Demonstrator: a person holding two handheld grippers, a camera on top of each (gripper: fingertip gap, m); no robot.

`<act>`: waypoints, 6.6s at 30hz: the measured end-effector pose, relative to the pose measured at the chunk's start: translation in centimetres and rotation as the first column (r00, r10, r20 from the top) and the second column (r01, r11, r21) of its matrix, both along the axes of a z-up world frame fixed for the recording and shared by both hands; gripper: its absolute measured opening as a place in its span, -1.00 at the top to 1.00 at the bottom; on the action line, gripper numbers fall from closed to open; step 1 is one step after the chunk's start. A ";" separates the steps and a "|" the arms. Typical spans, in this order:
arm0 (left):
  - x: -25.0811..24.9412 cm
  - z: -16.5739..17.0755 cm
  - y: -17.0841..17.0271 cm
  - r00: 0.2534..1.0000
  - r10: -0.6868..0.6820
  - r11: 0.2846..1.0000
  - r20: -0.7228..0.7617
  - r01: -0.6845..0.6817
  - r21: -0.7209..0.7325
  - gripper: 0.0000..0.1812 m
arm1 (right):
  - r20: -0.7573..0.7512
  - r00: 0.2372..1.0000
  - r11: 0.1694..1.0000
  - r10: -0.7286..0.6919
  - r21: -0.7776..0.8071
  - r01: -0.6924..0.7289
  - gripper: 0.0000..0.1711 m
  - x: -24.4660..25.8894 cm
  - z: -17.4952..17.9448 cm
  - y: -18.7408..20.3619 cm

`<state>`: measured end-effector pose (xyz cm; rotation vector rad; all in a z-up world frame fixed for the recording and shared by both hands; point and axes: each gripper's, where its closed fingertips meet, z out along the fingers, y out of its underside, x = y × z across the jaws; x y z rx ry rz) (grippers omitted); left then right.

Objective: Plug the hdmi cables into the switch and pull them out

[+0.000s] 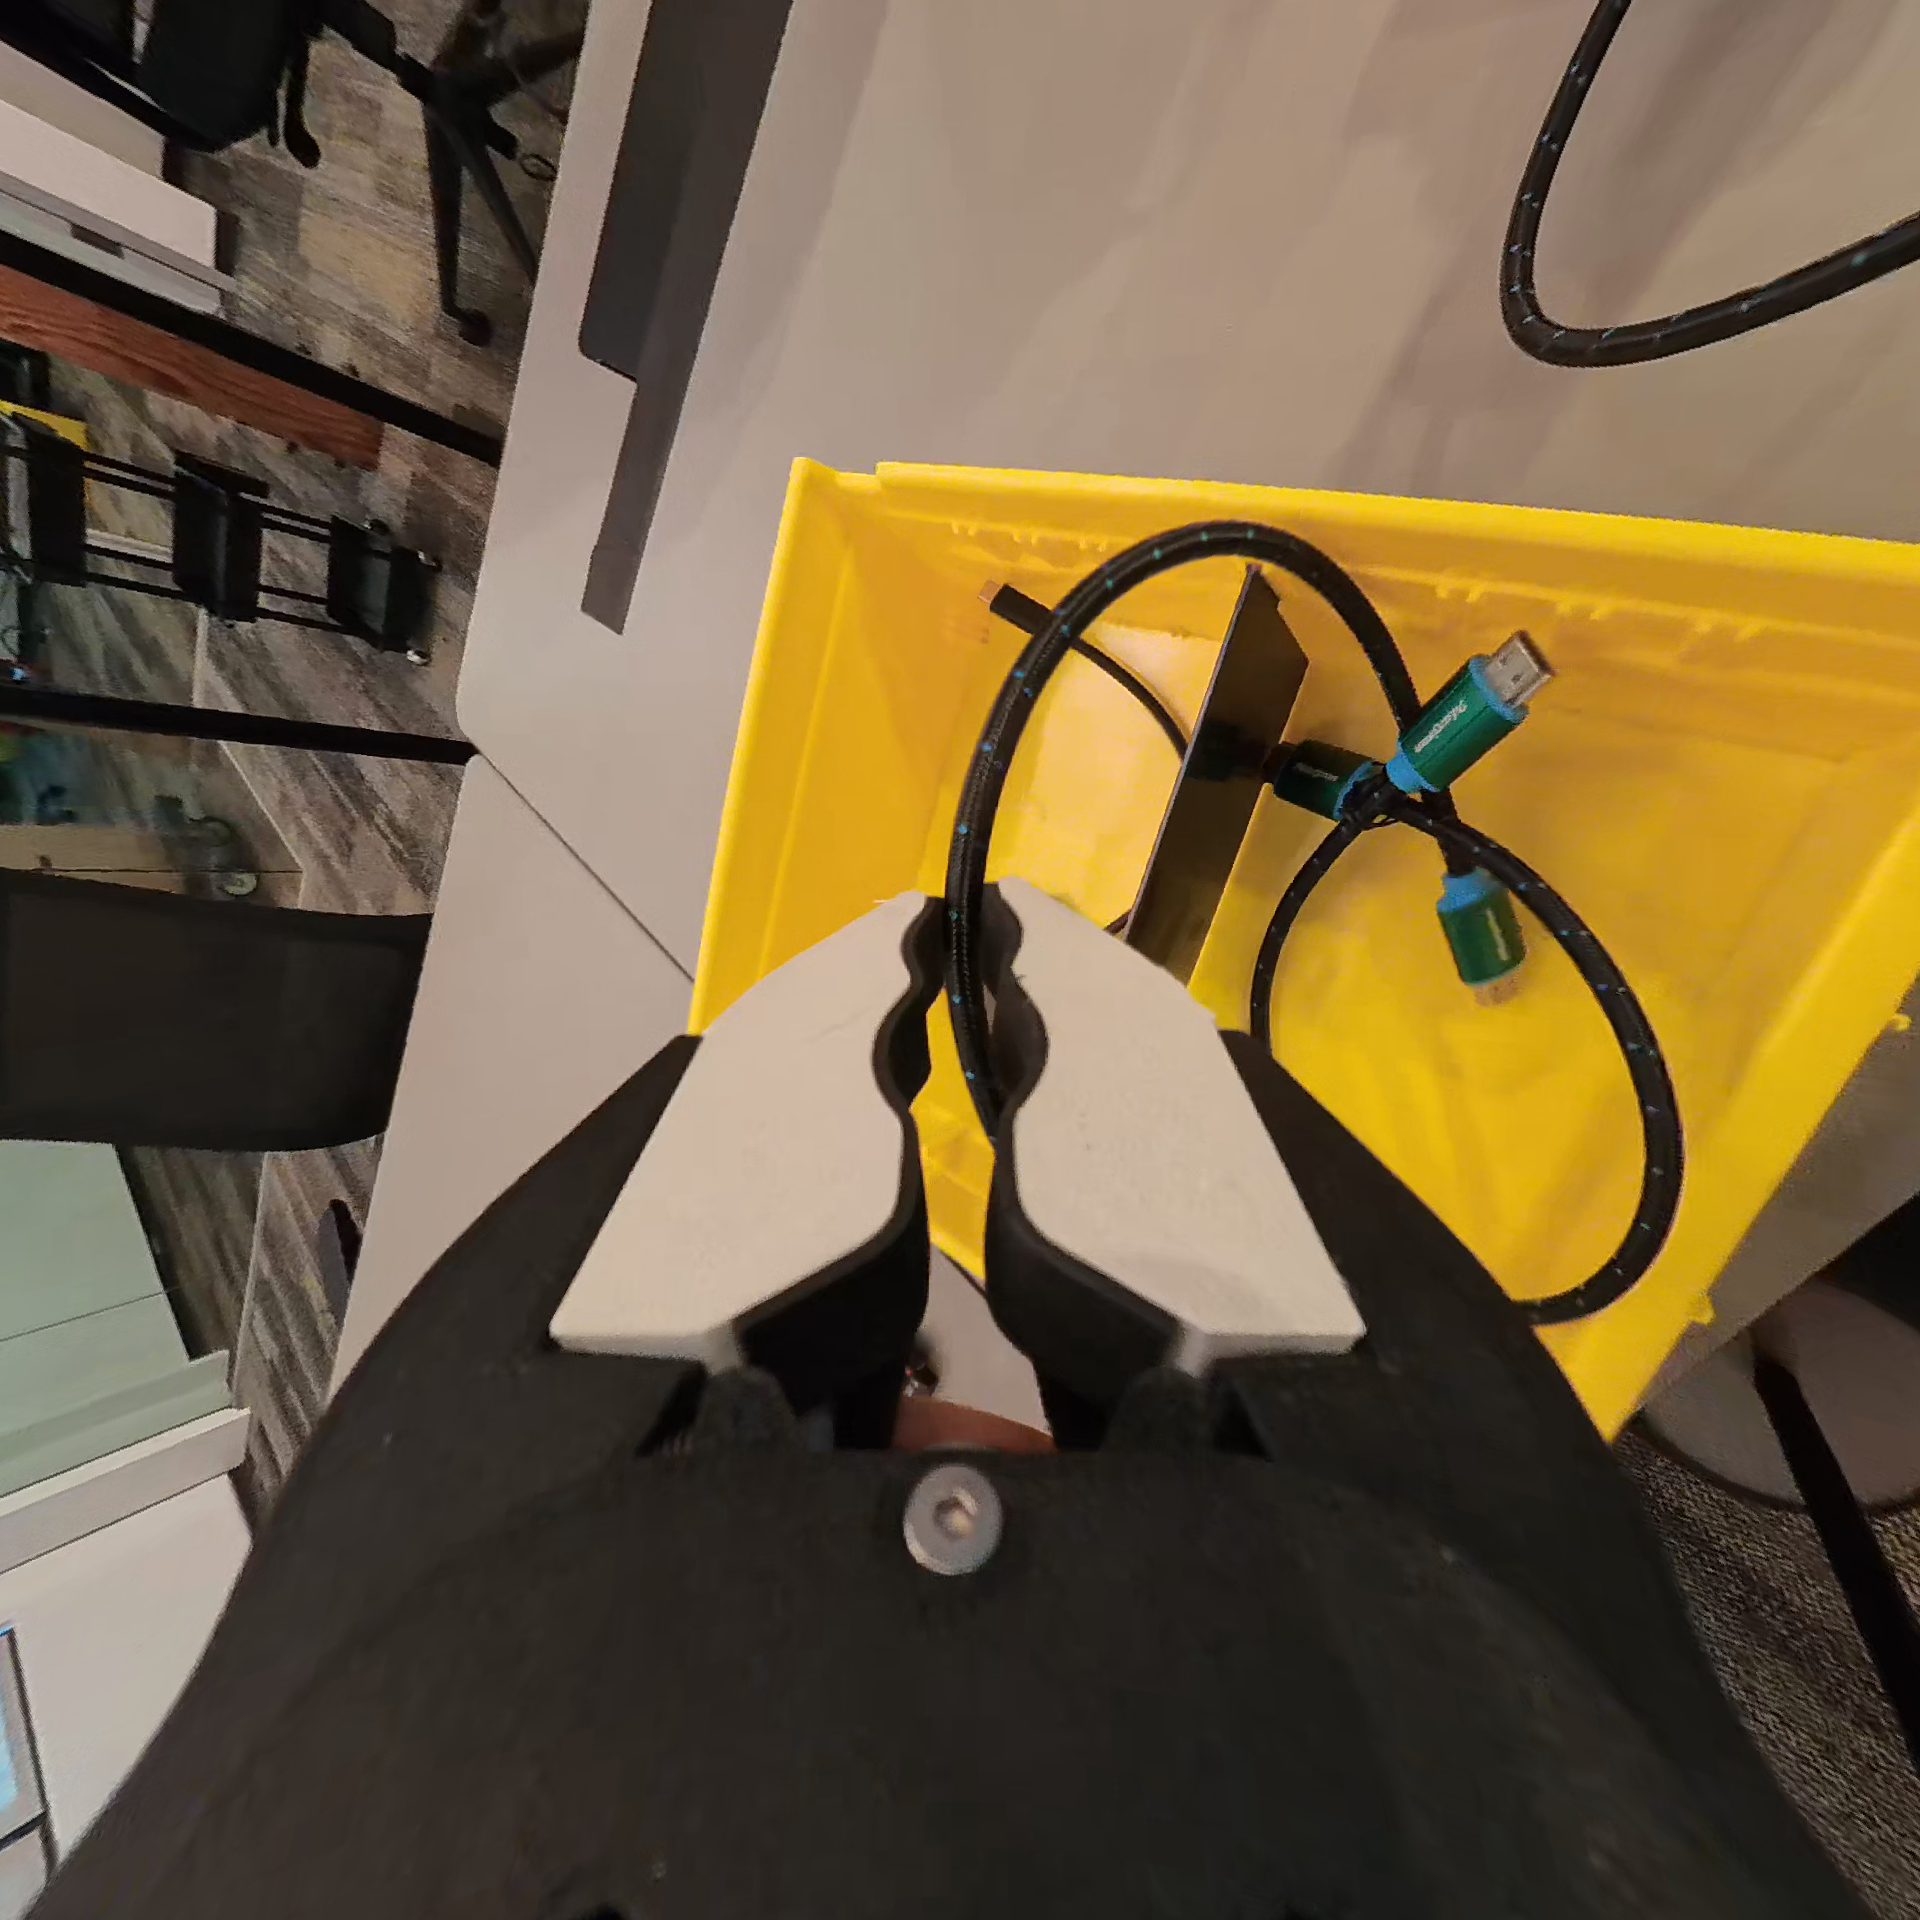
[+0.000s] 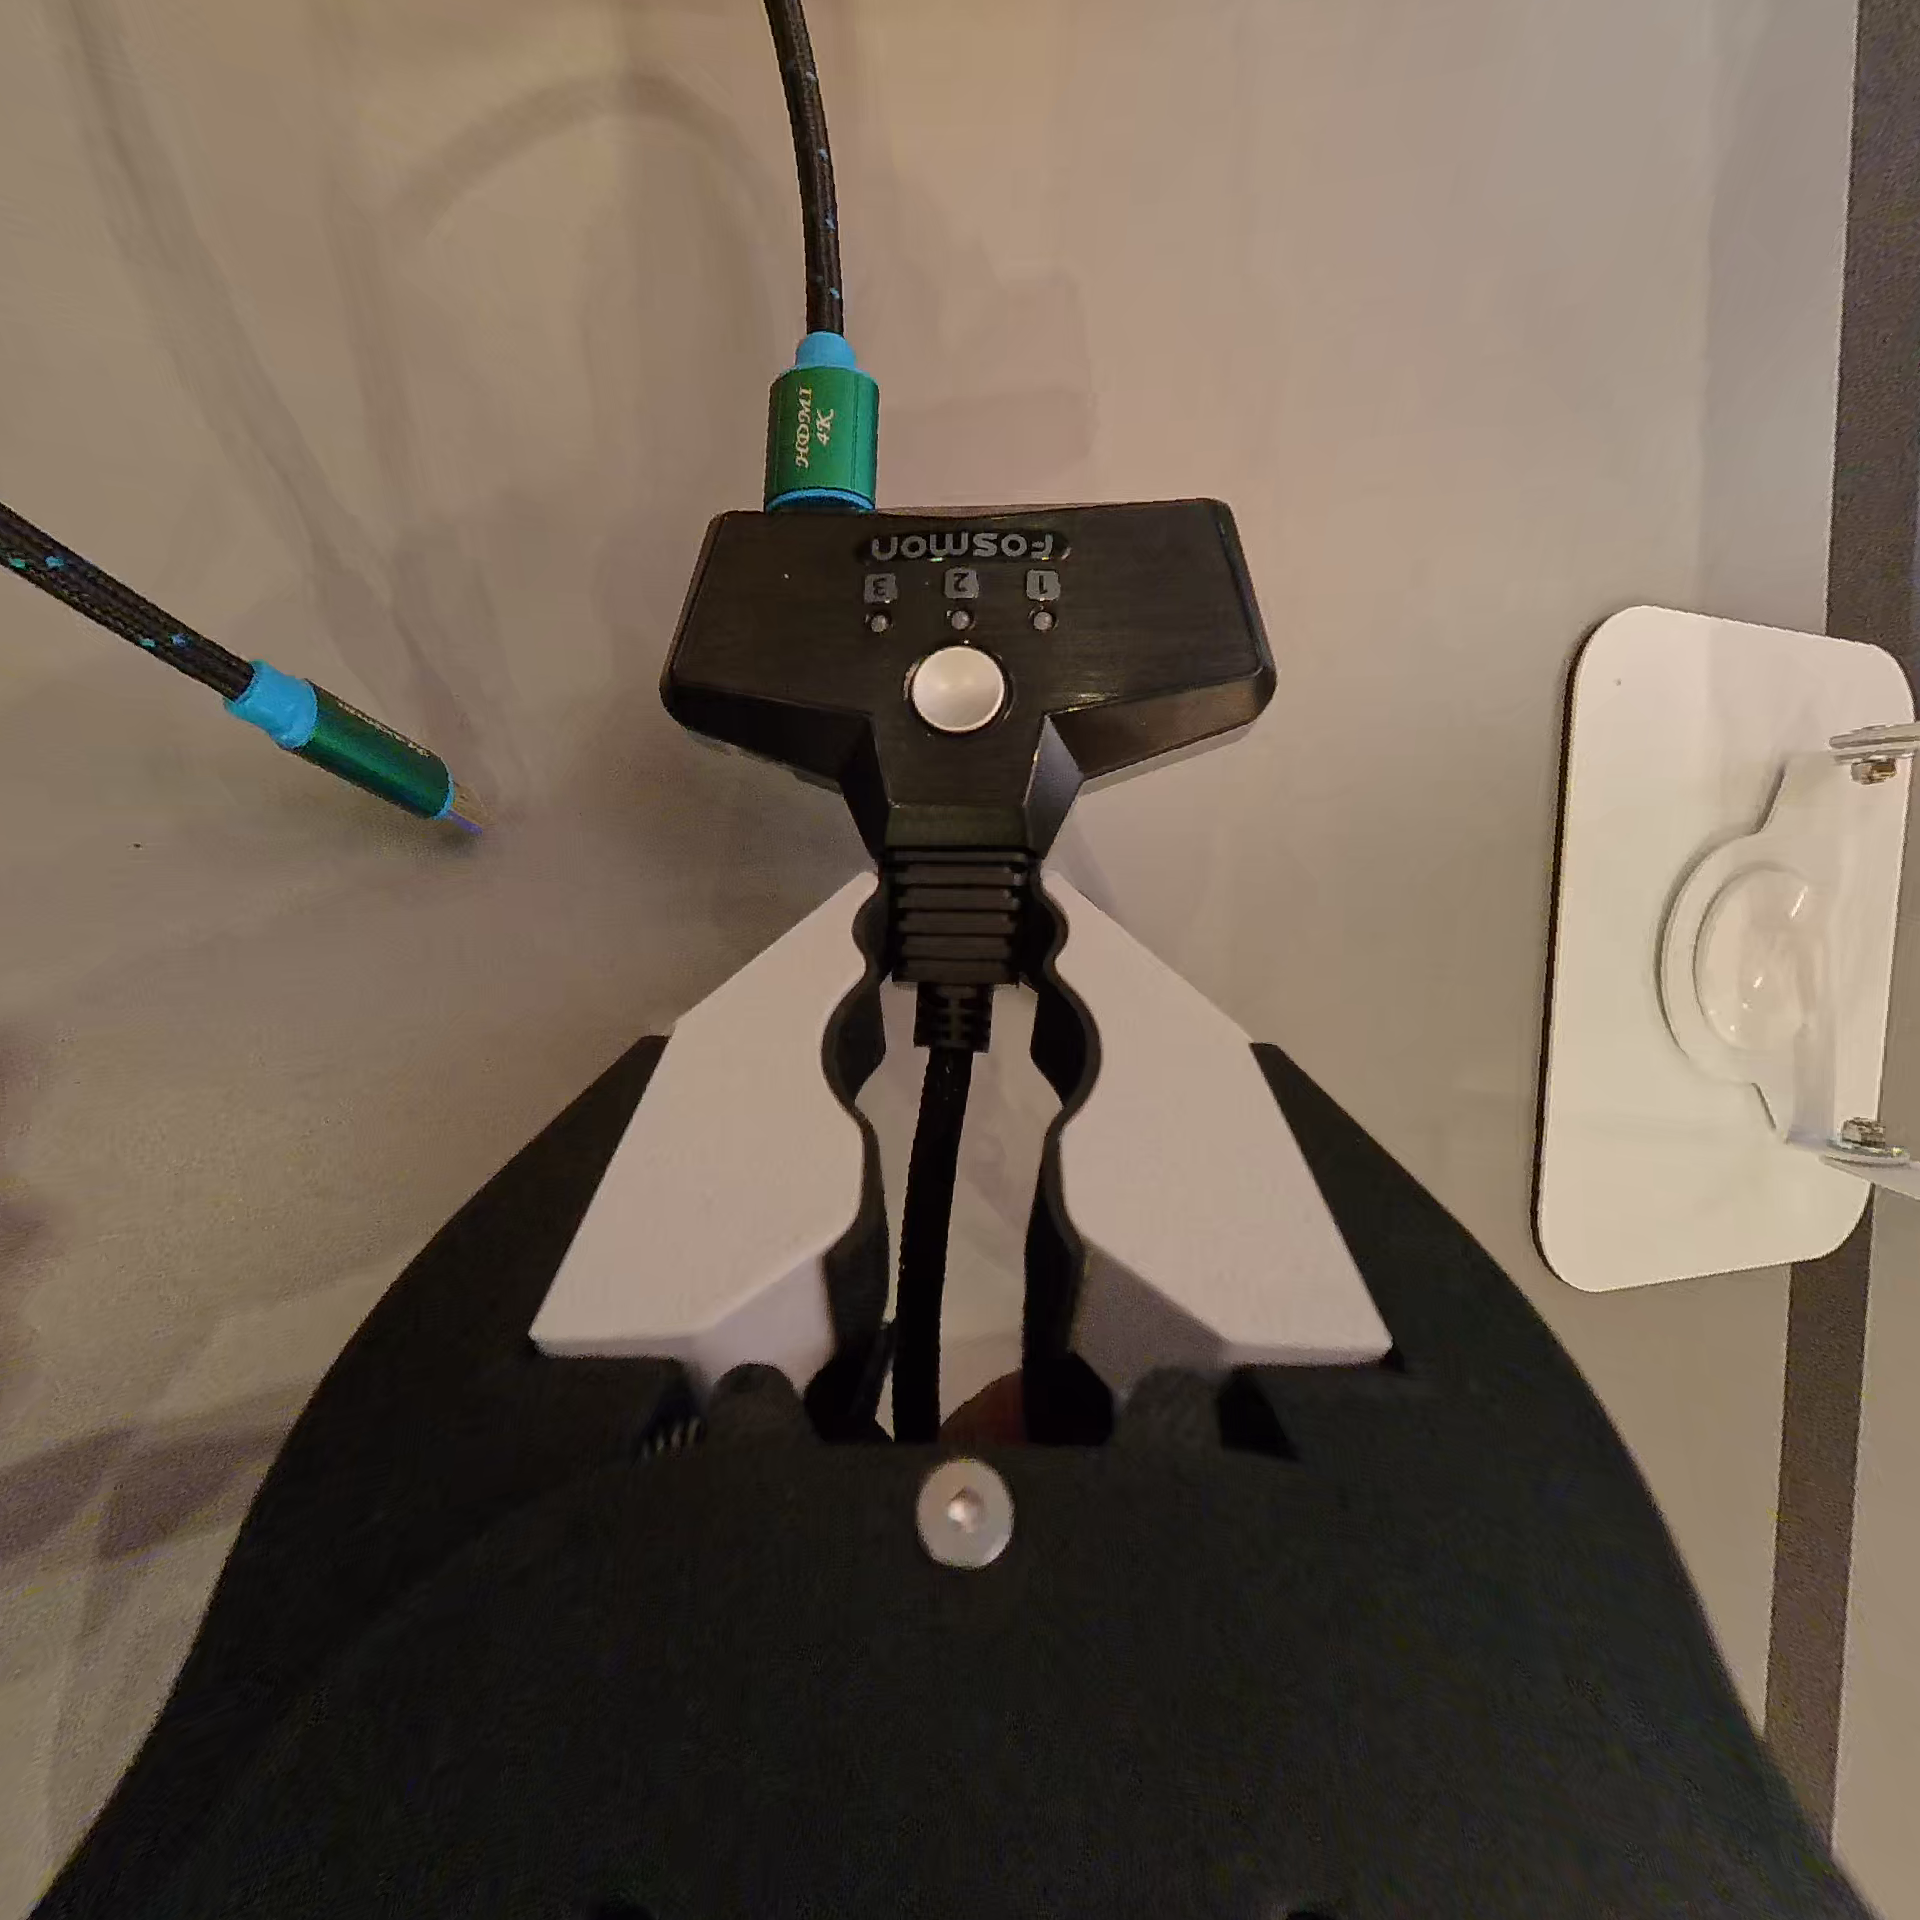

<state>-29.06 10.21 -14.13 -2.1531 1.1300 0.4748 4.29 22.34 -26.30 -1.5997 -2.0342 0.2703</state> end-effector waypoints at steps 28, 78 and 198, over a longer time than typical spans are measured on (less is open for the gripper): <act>-0.4 10.7 0.3 0.987 -0.024 0.890 0.156 -0.050 0.453 0.94 | 0.073 0.996 0.999 0.054 -0.003 -0.054 0.74 -0.3 -1.6 -1.2; 13.0 13.9 4.3 0.826 -0.206 0.798 0.524 -0.168 0.578 0.94 | -0.594 0.800 0.954 -0.092 -0.284 -0.101 0.81 -10.7 12.6 -6.4; 22.0 6.0 5.0 0.104 0.011 0.989 0.995 0.148 -0.027 0.95 | -0.422 0.887 0.972 0.187 0.212 -0.103 0.41 -10.2 11.8 -9.9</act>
